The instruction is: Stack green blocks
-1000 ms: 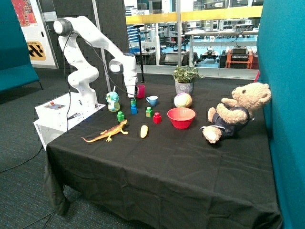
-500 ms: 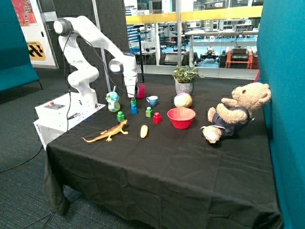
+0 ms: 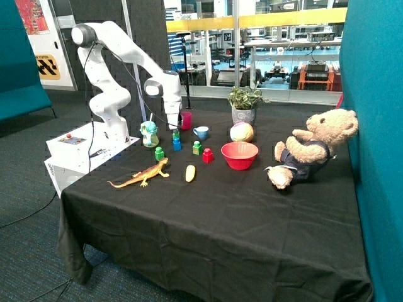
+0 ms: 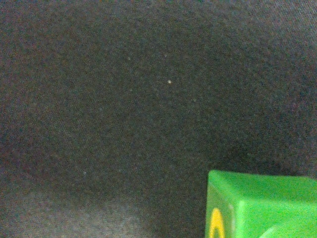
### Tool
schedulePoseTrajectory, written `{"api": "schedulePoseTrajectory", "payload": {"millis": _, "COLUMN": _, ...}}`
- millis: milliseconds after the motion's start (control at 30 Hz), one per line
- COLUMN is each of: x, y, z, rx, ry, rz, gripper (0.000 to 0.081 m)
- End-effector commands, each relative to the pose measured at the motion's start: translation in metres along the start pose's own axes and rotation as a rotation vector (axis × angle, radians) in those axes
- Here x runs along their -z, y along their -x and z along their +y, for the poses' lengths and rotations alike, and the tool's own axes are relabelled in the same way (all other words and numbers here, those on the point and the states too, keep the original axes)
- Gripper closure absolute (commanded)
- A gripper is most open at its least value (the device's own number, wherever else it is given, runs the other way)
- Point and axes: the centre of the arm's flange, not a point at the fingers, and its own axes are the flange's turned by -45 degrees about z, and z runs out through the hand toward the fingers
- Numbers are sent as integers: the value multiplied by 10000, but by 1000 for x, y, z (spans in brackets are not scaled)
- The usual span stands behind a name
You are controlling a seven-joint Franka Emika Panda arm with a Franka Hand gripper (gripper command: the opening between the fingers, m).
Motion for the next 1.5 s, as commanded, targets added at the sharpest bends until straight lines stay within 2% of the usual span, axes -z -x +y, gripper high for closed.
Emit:
{"api": "schedulePoseTrajectory", "payload": {"millis": 0, "x": -4, "y": 6, "z": 0, "rx": 25, "ry": -2, "rz": 17, "gripper": 525}}
{"api": "schedulePoseTrajectory", "payload": {"millis": 300, "x": -5, "y": 8, "z": 2, "rx": -32, "ry": -2, "rz": 17, "gripper": 558}}
{"api": "schedulePoseTrajectory", "payload": {"millis": 400, "x": -4, "y": 7, "z": 3, "rx": -88, "ry": -2, "rz": 17, "gripper": 634}}
{"api": "schedulePoseTrajectory", "payload": {"millis": 433, "x": -3, "y": 7, "z": 3, "rx": -97, "ry": -2, "rz": 17, "gripper": 721}}
{"api": "schedulePoseTrajectory", "payload": {"millis": 467, "x": -3, "y": 7, "z": 3, "rx": -114, "ry": -2, "rz": 17, "gripper": 765}}
{"api": "schedulePoseTrajectory", "payload": {"millis": 533, "x": -2, "y": 6, "z": 4, "rx": -110, "ry": -2, "rz": 17, "gripper": 797}}
{"api": "schedulePoseTrajectory", "payload": {"millis": 1100, "x": 0, "y": 7, "z": 3, "rx": 11, "ry": -2, "rz": 17, "gripper": 808}}
{"api": "schedulePoseTrajectory", "payload": {"millis": 1467, "x": 12, "y": 3, "z": 11, "rx": -118, "ry": -2, "rz": 17, "gripper": 808}}
